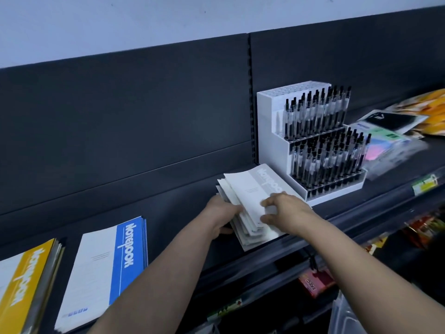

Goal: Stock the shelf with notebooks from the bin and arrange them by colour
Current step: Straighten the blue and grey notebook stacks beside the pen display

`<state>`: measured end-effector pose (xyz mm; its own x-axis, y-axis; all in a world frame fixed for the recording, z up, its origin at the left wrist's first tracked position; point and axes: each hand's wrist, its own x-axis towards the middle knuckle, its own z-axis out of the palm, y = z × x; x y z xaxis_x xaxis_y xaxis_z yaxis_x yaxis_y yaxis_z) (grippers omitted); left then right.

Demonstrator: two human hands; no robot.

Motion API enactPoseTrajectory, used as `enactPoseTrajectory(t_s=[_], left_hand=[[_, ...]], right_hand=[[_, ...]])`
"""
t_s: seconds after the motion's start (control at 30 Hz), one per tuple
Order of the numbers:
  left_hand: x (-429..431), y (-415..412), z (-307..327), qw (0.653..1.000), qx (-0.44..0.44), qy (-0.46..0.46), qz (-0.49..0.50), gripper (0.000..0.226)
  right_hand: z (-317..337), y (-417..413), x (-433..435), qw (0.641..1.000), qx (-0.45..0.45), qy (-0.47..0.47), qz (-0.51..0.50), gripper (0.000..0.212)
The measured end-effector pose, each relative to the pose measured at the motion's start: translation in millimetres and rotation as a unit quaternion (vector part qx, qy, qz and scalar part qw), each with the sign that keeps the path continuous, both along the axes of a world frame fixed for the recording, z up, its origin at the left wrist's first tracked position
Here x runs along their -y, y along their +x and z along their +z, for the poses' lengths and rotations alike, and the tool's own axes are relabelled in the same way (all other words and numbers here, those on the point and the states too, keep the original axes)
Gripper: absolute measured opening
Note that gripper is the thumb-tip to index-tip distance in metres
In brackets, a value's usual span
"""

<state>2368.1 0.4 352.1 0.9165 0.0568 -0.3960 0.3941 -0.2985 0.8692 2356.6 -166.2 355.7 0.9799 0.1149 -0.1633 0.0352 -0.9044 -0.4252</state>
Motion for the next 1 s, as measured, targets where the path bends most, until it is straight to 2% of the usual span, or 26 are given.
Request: enactPoseTrajectory(t_s=[0.07,0.13,0.37,0.57,0.7,0.8,1.0], left_hand=[[-9,5,-1,0.999,0.033,0.02,0.035,0.009],[-17,10,-3,0.996,0.057,0.04,0.062,0.011],[-7,20,-8,0.999,0.02,0.033,0.038,0.025],[1,21,-9,0.994,0.058,0.065,0.064,0.009],[5,26,-8,0.992,0.088,0.043,0.077,0.002],[13,26,-2,0.994,0.076,0.026,0.068,0.015],[27,21,0,0.991,0.085,0.073,0.079,0.039]], right_hand=[[-2,-1,-1,0.999,0.033,0.036,-0.007,0.039],[-7,-2,-5,0.998,0.051,0.045,0.008,0.037],[-16,1,-5,0.997,0.048,0.059,0.023,0.037],[-19,4,-2,0.996,0.056,0.058,0.024,0.037],[-19,5,1,0.996,0.06,0.067,0.017,0.037],[-18,5,3,0.995,0.051,0.085,0.011,0.038],[-17,3,3,0.993,0.051,0.107,0.012,0.042]])
